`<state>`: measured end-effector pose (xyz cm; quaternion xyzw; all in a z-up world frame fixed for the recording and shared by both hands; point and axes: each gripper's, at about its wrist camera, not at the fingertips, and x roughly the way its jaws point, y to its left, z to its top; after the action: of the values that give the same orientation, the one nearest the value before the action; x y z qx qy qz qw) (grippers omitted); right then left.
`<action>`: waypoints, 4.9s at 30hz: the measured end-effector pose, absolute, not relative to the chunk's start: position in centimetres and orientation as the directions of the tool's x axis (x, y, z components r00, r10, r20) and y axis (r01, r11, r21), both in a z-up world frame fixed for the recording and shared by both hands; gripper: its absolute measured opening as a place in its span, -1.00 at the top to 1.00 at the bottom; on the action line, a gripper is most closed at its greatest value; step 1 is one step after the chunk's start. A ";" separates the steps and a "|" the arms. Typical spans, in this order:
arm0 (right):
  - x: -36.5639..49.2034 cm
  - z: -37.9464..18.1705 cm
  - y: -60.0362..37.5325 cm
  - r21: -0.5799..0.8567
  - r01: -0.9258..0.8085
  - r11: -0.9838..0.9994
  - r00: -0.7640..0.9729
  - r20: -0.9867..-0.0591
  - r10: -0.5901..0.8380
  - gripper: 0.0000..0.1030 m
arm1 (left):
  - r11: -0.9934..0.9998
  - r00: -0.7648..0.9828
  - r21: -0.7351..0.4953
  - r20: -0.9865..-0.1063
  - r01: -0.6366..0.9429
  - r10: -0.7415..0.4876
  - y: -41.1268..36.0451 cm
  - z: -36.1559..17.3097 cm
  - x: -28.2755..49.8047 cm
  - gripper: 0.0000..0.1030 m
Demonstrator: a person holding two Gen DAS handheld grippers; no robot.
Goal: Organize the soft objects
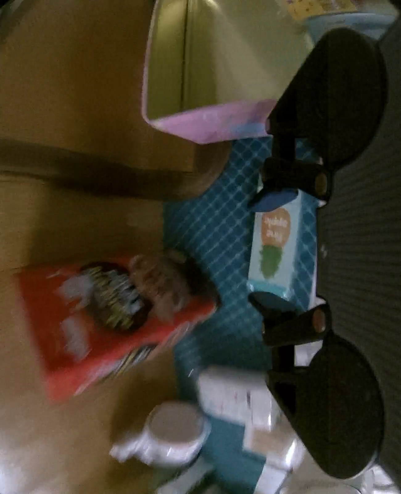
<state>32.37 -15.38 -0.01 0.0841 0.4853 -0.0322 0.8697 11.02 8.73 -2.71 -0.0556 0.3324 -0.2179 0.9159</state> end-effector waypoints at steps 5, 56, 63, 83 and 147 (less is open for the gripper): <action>34.8 -2.3 -16.5 0.040 0.206 0.978 0.473 -0.879 -0.064 -0.21 | 0.865 0.663 -0.324 -0.555 0.384 -0.502 9.7 -2.8 11.2 -0.12; 19.4 -3.1 -1.5 -0.125 -0.438 0.890 0.683 -0.691 0.238 -0.21 | 0.842 0.636 -0.483 -0.578 0.239 -0.512 14.1 0.5 6.0 -0.09; 15.2 -1.9 -2.8 -0.041 -0.439 0.897 0.652 -0.702 0.287 0.87 | 0.843 0.645 -0.492 -0.575 0.218 -0.503 15.5 0.8 6.4 -0.01; -1.7 -2.2 -6.0 0.003 -0.370 0.929 0.792 -0.522 0.317 -0.43 | 0.815 0.454 -0.480 -0.677 0.325 -0.579 7.8 -1.6 7.4 0.69; 15.7 -1.3 -5.0 0.262 -0.394 0.881 0.512 -0.733 0.447 0.19 | 0.900 0.738 -0.374 -0.537 0.225 -0.408 15.4 -1.8 10.5 -0.19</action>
<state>15.69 -5.03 -1.25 0.0308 0.4306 0.2417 0.8690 10.47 15.40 -1.80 -0.1434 0.3182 -0.1718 0.9212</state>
